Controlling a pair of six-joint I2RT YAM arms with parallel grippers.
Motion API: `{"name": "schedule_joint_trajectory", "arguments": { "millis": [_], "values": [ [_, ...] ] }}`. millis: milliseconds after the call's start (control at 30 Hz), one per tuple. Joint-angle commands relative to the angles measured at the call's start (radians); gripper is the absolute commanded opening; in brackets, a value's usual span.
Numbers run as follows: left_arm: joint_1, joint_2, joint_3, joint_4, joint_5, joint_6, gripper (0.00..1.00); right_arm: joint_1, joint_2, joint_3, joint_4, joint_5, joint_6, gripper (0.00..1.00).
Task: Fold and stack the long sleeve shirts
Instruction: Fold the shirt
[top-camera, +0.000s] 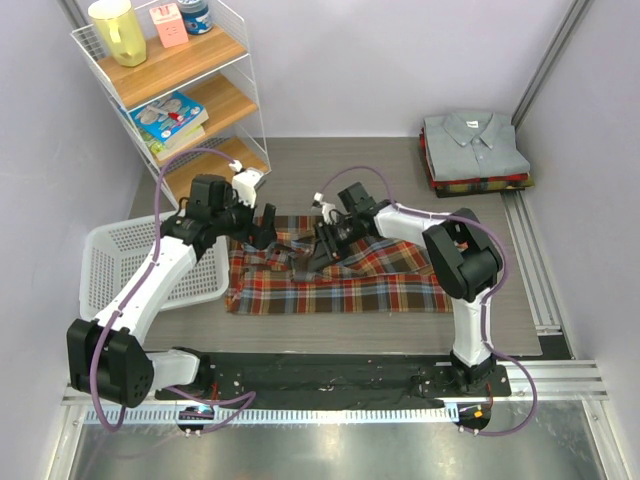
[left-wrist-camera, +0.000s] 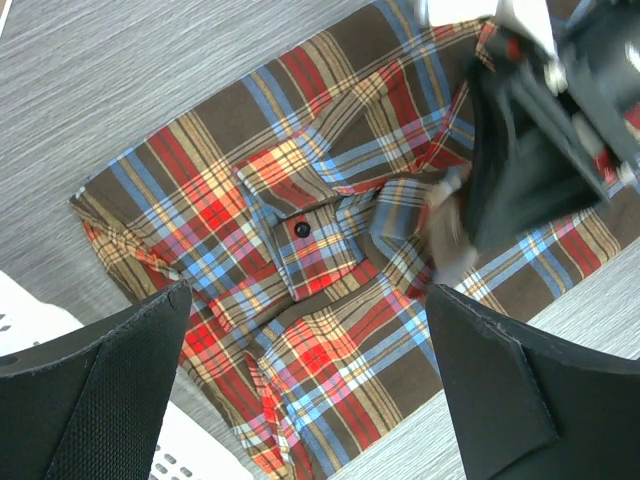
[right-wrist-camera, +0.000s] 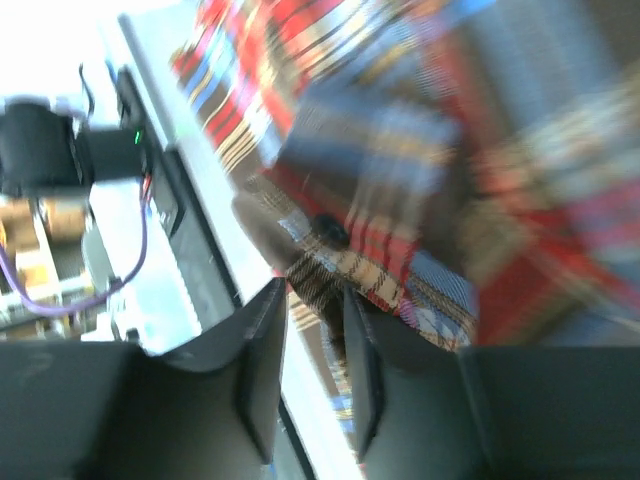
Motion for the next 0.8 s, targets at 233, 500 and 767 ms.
{"name": "schedule_joint_trajectory", "arguments": {
  "millis": [233,500,767],
  "values": [
    [0.011,0.086,0.084,-0.130,0.065,0.161,1.00,-0.024,-0.277,0.017,-0.283,0.011,-0.267,0.58],
    [-0.118,0.298,0.233,-0.232,0.035,0.320,0.93,-0.320,-0.360,-0.074,-0.523,0.213,-0.434,0.49],
    [-0.160,0.583,0.457,-0.310,-0.075,0.308,1.00,-0.612,-0.445,-0.195,-0.586,0.433,-0.547,0.50]
  ]
}}
